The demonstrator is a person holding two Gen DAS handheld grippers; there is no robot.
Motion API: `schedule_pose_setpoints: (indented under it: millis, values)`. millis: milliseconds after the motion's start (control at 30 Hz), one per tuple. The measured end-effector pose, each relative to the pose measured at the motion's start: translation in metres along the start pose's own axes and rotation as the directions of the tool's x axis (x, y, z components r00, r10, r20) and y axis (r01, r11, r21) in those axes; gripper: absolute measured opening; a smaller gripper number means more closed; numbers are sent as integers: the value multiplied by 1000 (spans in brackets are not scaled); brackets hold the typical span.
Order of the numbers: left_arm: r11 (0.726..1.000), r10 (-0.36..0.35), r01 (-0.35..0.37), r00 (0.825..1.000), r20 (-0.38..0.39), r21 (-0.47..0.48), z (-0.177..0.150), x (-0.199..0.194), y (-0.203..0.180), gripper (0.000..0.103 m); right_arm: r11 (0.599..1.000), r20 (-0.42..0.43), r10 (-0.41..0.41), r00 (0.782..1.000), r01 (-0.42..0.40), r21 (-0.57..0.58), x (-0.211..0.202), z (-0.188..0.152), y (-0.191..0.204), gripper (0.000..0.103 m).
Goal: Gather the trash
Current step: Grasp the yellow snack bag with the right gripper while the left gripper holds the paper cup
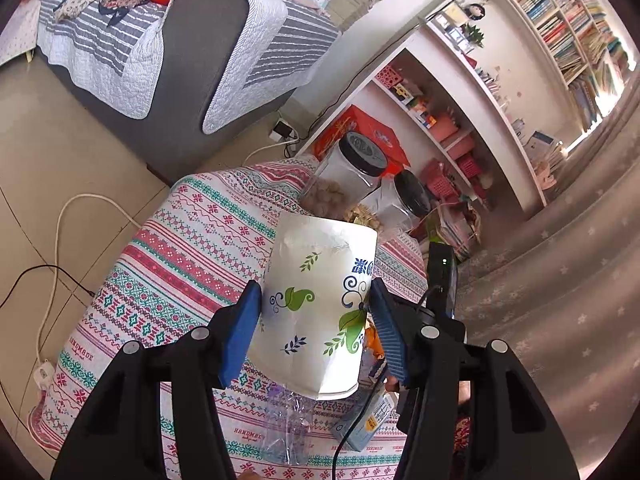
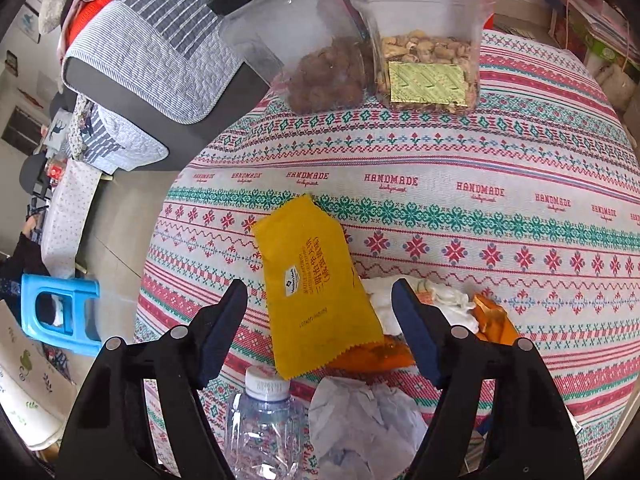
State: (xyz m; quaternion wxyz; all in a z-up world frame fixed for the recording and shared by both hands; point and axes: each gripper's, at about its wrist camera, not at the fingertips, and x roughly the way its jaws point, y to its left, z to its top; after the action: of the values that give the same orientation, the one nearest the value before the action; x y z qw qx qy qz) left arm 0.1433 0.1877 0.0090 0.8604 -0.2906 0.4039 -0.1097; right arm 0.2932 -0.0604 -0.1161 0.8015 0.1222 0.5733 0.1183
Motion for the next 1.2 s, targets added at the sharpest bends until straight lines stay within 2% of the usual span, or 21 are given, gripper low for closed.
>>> schedule_pose_setpoints:
  millis: [33,67,100,133,167,200,467,700,967,1200]
  values:
    - [1000,1,-1,1000,-3,-5,1,2,2,55,1000,-7,-4,1000,4,-6,4,0,1,63]
    - [1000,2,-2,1000,-2,-11,2,2,6,55,1000,-16,-4,1000,3,-13,8,1,2,49]
    - [1000,4,-4,1000,0,-17,3,3,7,55,1000,-25,-4,1000,3,-21,11,1,3,40]
    - [1000,5,-5,1000,0,-20,3,4,9,55,1000,-33,-6,999,5,-29,13,1,3,18]
    - [1000,8,-8,1000,0,-23,3,5,10,55,999,-37,-9,999,8,-33,14,0,4,8]
    - [1000,11,-11,1000,0,-27,4,5,11,55,999,-35,-12,999,11,-35,13,-2,4,4]
    - [998,24,-24,1000,12,-50,3,3,18,55,998,84,-9,996,14,-56,-22,-11,6,2]
    - [999,24,-23,999,22,-38,1,0,11,55,996,203,-25,979,42,-80,-73,-17,8,2]
    - [1000,6,-6,1000,19,-16,-3,4,-3,55,995,324,-61,944,82,-50,-139,-34,-15,2]
    - [1000,4,-4,1000,2,27,-14,16,-22,55,990,415,-142,898,139,37,-199,-70,-66,2]
